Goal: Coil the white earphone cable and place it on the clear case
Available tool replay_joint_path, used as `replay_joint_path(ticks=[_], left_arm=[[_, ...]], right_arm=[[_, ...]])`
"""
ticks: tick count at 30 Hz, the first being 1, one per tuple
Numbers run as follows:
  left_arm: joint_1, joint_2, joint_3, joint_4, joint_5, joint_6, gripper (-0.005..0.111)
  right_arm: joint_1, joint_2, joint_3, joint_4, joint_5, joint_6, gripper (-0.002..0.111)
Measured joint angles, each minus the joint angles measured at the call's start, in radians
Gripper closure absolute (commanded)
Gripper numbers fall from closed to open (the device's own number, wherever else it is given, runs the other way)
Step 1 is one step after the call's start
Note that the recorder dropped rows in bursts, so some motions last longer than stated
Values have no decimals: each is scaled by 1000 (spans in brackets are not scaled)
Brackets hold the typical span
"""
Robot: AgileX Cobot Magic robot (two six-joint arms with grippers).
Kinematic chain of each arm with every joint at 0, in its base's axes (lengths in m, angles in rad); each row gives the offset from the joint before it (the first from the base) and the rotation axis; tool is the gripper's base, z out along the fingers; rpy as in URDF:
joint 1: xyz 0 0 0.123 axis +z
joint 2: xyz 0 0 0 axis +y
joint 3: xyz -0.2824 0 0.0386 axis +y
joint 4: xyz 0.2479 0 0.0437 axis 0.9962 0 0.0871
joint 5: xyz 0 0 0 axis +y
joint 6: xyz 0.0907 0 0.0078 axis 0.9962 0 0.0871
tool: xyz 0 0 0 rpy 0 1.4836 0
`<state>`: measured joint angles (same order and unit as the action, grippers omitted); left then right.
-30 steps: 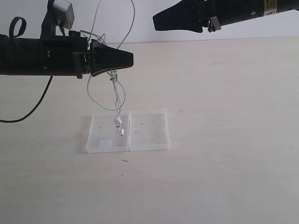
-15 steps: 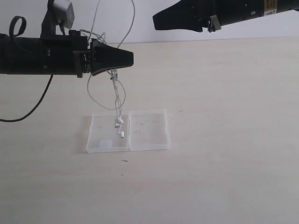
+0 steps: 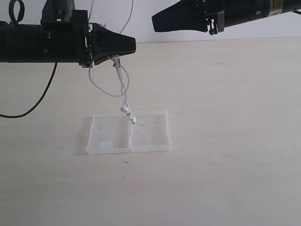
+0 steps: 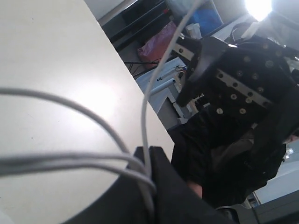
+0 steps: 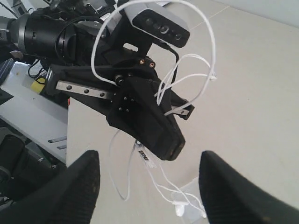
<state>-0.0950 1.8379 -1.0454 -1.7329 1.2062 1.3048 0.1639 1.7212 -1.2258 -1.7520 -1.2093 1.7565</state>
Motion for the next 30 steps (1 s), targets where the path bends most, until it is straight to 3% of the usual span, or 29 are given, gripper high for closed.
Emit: replay_joint_path(ticks=[23,30], left_arm=[[0,0,0,0,2,-56,107],[0,0,0,0,2,29,107]], right_arm=[[0,39,77,0,-10,-76,49],[0,39,77,0,-10,-92,49]])
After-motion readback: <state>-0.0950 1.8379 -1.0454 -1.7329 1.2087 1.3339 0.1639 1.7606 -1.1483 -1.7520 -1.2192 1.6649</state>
